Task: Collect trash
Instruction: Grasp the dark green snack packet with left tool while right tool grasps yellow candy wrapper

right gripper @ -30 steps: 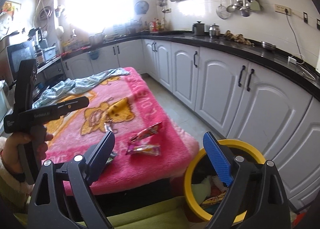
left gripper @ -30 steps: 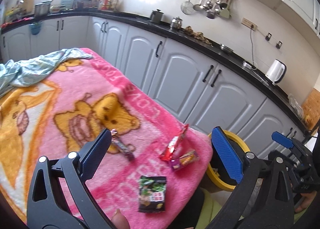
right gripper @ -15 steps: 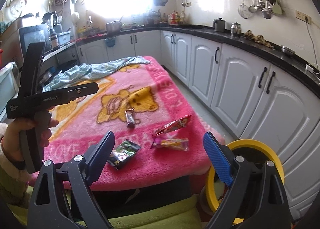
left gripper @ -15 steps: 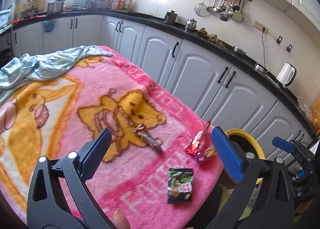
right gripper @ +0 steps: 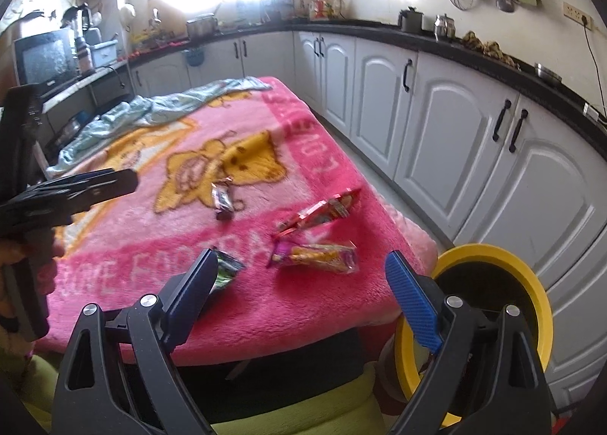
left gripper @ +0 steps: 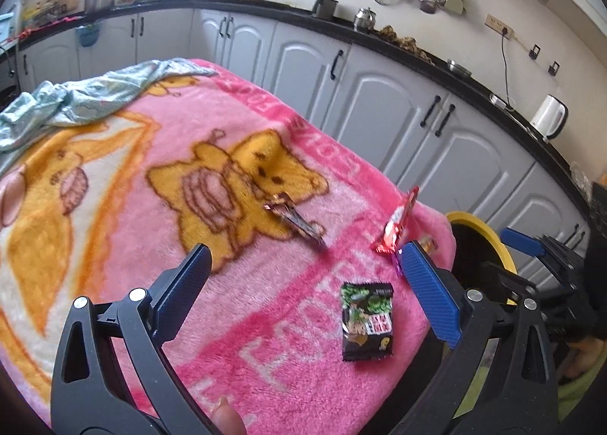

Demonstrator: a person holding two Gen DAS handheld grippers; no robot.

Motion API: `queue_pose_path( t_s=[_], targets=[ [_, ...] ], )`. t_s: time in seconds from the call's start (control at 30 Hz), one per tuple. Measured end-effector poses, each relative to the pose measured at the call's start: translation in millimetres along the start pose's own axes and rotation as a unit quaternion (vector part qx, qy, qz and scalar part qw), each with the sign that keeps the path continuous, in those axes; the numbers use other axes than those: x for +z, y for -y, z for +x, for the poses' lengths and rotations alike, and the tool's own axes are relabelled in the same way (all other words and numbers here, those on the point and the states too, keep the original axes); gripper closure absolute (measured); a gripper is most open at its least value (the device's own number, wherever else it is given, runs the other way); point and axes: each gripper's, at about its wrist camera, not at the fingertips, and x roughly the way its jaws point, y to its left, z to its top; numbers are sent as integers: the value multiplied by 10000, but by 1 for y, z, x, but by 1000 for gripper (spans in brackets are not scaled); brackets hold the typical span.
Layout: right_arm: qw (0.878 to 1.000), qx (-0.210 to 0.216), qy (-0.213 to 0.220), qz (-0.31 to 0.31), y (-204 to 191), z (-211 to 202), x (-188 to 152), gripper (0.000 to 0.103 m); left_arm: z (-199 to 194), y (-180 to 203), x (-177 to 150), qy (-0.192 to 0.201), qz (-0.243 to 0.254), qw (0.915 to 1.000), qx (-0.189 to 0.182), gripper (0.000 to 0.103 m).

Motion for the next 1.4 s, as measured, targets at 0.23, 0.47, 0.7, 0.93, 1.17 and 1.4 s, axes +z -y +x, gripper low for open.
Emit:
queue_pose_path(
  t_s=[0.23, 0.47, 0.7, 0.93, 1.17, 1.4],
  targets=[
    [9994, 87, -269, 186, 10, 32, -3, 16, 23, 19, -24, -465, 296, 9980, -314, 13],
    [9975, 100, -547, 433, 25, 65, -3, 16, 44, 36, -42, -860, 486, 9939, -492, 29],
    [9930, 403, -786, 782, 35, 91, -6, 38, 61, 41, -54, -1086, 576, 9914, -451, 47],
    [9943, 451, -749, 604, 32, 94, -11, 59, 67, 47, -60, -1040, 781, 9910, -322, 57],
    [9939, 540, -702, 660, 38, 87, -9, 78, 68, 36, -56, -1010, 628, 9924, -321, 78],
    [9948, 537, -647, 578, 37, 71, -7, 81, 67, 28, -53, -1060, 343, 9918, -624, 94]
  ],
)
